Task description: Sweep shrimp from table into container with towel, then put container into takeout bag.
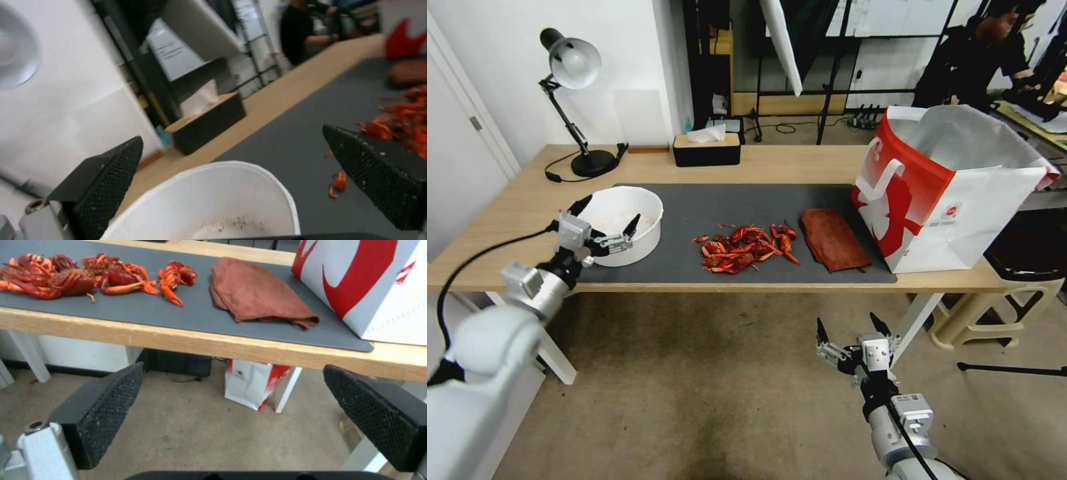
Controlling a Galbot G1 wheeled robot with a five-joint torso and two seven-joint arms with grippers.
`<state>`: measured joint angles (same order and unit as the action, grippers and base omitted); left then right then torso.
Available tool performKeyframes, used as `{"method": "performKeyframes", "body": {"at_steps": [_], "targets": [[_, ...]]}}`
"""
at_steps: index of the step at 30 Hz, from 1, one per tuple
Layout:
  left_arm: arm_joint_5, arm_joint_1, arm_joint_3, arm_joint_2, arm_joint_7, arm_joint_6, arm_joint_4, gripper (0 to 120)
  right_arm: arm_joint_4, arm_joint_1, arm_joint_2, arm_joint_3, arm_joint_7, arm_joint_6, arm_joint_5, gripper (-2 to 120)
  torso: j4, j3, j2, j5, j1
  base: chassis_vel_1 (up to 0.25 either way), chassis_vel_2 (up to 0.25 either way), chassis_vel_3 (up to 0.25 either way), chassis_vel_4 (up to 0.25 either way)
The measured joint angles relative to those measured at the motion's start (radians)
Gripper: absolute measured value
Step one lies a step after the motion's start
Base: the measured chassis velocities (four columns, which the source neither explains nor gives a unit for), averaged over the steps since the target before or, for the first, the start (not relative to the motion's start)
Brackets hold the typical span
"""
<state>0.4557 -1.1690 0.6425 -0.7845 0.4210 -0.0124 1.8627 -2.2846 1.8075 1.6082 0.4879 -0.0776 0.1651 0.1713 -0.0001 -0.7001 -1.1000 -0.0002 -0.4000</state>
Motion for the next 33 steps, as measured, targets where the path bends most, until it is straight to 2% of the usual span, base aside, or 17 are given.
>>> {"method": "performKeyframes", "body": {"at_steps": [3, 4, 7, 8, 11, 12, 14, 15, 17, 21, 23, 25, 28, 29, 31, 33], "targets": [[-0.039, 0.096, -0.004, 0.070, 0.211, 0.047, -0.098, 100, 0.002, 0.002, 0.000, 0.000, 0.000, -0.002, 0.003, 100, 0.0000, 0.000, 0.000, -0.0003, 0.000, 0.000, 0.000, 0.000, 0.000], [-0.039, 0.096, -0.004, 0.070, 0.211, 0.047, -0.098, 100, 0.002, 0.002, 0.000, 0.000, 0.000, -0.002, 0.003, 100, 0.0000, 0.000, 0.000, -0.0003, 0.000, 0.000, 0.000, 0.000, 0.000], [-0.084, 0.170, -0.006, 0.115, 0.386, 0.078, -0.157, 100, 0.013, 0.000, 0.000, -0.005, 0.000, -0.004, 0.009, 100, 0.0001, 0.000, 0.000, 0.0000, 0.000, 0.000, 0.000, 0.000, 0.000], [-0.084, 0.170, -0.006, 0.115, 0.386, 0.078, -0.157, 100, 0.013, 0.000, 0.000, -0.005, 0.000, -0.004, 0.009, 100, 0.0001, 0.000, 0.000, 0.0000, 0.000, 0.000, 0.000, 0.000, 0.000], [-0.151, 0.244, -0.029, 0.159, 0.581, 0.131, -0.235, 100, 0.028, -0.008, 0.000, -0.015, 0.001, -0.004, 0.013, 100, 0.0001, 0.000, 0.000, 0.0000, 0.000, 0.000, 0.000, 0.000, 0.000], [-0.151, 0.244, -0.029, 0.159, 0.581, 0.131, -0.235, 100, 0.028, -0.008, 0.000, -0.015, 0.001, -0.004, 0.013, 100, 0.0001, 0.000, 0.000, 0.0000, 0.000, 0.000, 0.000, 0.000, 0.000], [-0.176, 0.261, -0.037, 0.178, 0.640, 0.146, -0.264, 100, 0.041, -0.018, 0.000, -0.024, 0.001, -0.003, 0.013, 100, -0.0001, 0.000, 0.000, -0.0001, 0.000, 0.000, 0.000, 0.000, 0.000], [-0.176, 0.261, -0.037, 0.178, 0.640, 0.146, -0.264, 100, 0.041, -0.018, 0.000, -0.024, 0.001, -0.003, 0.013, 100, -0.0001, 0.000, 0.000, -0.0001, 0.000, 0.000, 0.000, 0.000, 0.000], [-0.215, 0.278, -0.048, 0.190, 0.683, 0.167, -0.293, 100, 0.055, -0.024, -0.001, -0.031, 0.002, -0.002, 0.014, 100, 0.0006, 0.000, 0.000, 0.0001, 0.000, 0.000, 0.000, 0.000, 0.000], [-0.279, 0.335, -0.084, 0.198, 0.751, 0.219, -0.349, 100, 0.067, -0.024, -0.004, -0.039, 0.002, -0.003, 0.017, 100, 0.0000, 0.000, 0.000, 0.0000, 0.000, 0.000, 0.000, 0.000, 0.000], [-0.322, 0.388, -0.121, 0.201, 0.787, 0.250, -0.383, 100, 0.073, -0.023, -0.003, -0.042, 0.002, -0.005, 0.022, 100, 0.0003, 0.000, 0.000, -0.0001, 0.000, 0.000, 0.000, 0.000, 0.000], [-0.335, 0.404, -0.134, 0.202, 0.793, 0.256, -0.391, 100, 0.074, -0.023, -0.003, -0.042, 0.002, -0.005, 0.024, 100, 0.0002, 0.000, 0.000, 0.0000, 0.000, 0.000, 0.000, 0.000, 0.000], [-0.393, 0.477, -0.207, 0.207, 0.838, 0.286, -0.419, 100, 0.078, -0.021, -0.001, -0.047, 0.002, -0.007, 0.031, 100, 0.0000, 0.000, 0.000, -0.0001, 0.000, 0.000, 0.000, 0.000, 0.000], [-0.393, 0.477, -0.207, 0.207, 0.838, 0.286, -0.419, 100, 0.078, -0.021, -0.001, -0.047, 0.002, -0.007, 0.031, 100, 0.0000, 0.000, 0.000, -0.0001, 0.000, 0.000, 0.000, 0.000, 0.000], [-0.429, 0.522, -0.256, 0.208, 0.856, 0.307, -0.432, 100, 0.081, -0.020, -0.001, -0.051, 0.002, -0.007, 0.039, 100, 0.0000, 0.000, 0.000, 0.0001, 0.000, 0.000, 0.000, 0.000, 0.000], [-0.431, 0.526, -0.260, 0.208, 0.856, 0.309, -0.433, 100, 0.081, -0.020, 0.000, -0.052, 0.002, -0.007, 0.040, 100, 0.0000, 0.000, 0.000, 0.0001, 0.000, 0.000, 0.000, 0.000, 0.000]]}}
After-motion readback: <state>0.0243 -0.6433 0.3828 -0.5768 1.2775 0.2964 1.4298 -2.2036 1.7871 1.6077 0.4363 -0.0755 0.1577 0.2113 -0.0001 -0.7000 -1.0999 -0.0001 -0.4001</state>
